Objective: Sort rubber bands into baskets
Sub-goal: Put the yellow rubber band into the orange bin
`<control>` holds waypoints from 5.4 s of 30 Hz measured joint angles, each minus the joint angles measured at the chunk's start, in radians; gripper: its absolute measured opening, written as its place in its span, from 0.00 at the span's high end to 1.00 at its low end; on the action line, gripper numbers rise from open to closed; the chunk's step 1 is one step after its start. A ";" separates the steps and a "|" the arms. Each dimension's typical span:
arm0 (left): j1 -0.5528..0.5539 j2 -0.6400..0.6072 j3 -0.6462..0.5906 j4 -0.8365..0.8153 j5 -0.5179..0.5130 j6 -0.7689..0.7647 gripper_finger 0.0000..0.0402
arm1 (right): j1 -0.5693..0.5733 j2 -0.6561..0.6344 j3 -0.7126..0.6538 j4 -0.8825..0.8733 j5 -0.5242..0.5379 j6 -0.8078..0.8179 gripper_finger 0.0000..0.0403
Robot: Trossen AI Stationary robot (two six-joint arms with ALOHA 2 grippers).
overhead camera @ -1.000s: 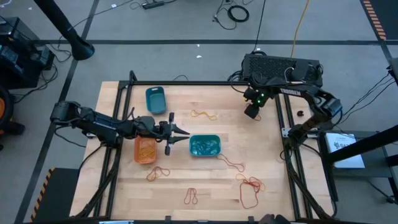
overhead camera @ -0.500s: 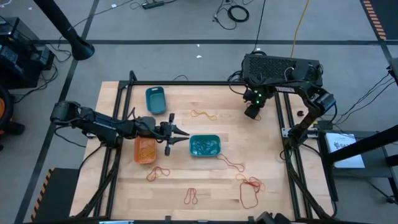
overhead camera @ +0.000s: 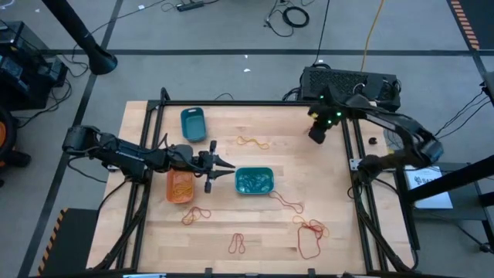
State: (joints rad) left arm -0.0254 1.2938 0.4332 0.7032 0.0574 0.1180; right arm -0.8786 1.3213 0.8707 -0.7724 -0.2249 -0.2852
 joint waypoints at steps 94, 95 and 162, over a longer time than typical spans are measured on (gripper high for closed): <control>0.187 0.911 1.139 -0.315 0.155 0.288 0.33 | 0.194 -0.208 -0.058 -0.017 -0.493 -0.094 1.00; 0.187 0.911 1.139 -0.319 0.155 0.288 0.34 | 0.194 -0.208 -0.058 -0.017 -0.506 -0.095 1.00; 0.201 0.677 1.137 -0.535 0.103 0.280 1.00 | 0.430 -0.174 -0.057 0.241 -0.219 -0.090 0.60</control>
State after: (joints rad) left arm 0.1753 1.9711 1.5705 0.1685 0.1608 0.3981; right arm -0.4484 1.1478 0.8135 -0.5313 -0.4438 -0.3747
